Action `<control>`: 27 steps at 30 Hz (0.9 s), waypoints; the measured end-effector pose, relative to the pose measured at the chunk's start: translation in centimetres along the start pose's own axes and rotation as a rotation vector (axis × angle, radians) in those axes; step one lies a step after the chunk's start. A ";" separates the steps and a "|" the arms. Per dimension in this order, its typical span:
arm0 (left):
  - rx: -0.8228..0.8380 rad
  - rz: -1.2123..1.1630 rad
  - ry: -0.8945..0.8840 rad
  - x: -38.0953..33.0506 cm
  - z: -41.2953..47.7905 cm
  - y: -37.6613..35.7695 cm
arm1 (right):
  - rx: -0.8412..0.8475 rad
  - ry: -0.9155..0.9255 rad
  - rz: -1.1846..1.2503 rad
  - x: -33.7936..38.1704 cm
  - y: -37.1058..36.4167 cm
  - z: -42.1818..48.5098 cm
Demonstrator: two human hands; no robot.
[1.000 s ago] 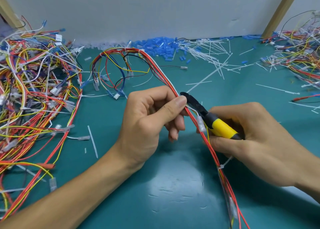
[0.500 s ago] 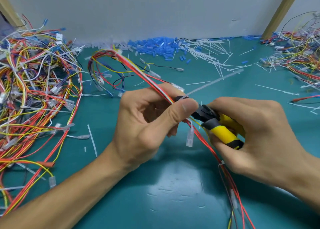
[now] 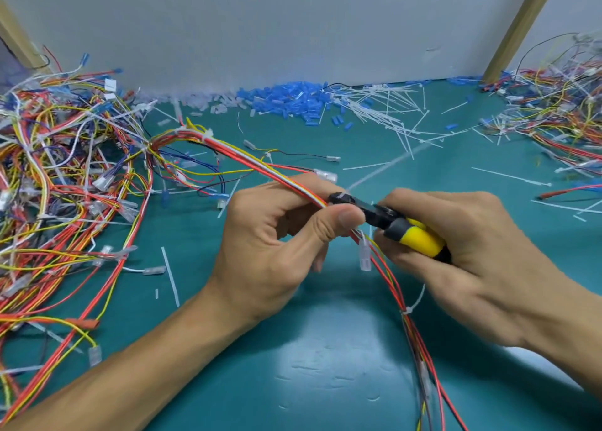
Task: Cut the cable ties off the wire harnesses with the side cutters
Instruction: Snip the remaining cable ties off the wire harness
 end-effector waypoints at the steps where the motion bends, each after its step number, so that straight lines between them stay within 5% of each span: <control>1: 0.019 -0.047 0.018 0.1 -0.1 0.0 | 0.004 -0.025 0.074 0.0 0.0 -0.1; 13: -0.079 -0.130 0.070 0.3 0.4 0.9 | 0.194 -0.274 0.684 -0.6 -1.3 -0.8; 18: -0.091 -0.154 0.105 0.6 0.5 0.9 | 0.134 -0.186 0.374 -0.8 -0.7 -0.8; 27: -0.105 -0.174 0.123 0.5 0.1 0.0 | 0.131 -0.136 0.213 0.5 -1.1 -0.9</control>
Point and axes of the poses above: each hand's wrist, its own z-axis towards the middle knuckle, its own y-axis out of the back of the hand, x = y × z, the point moved 6 cm from there along z, towards the middle knuckle, and after that the axes turned 6 degrees about y, right-handed, at the moved point
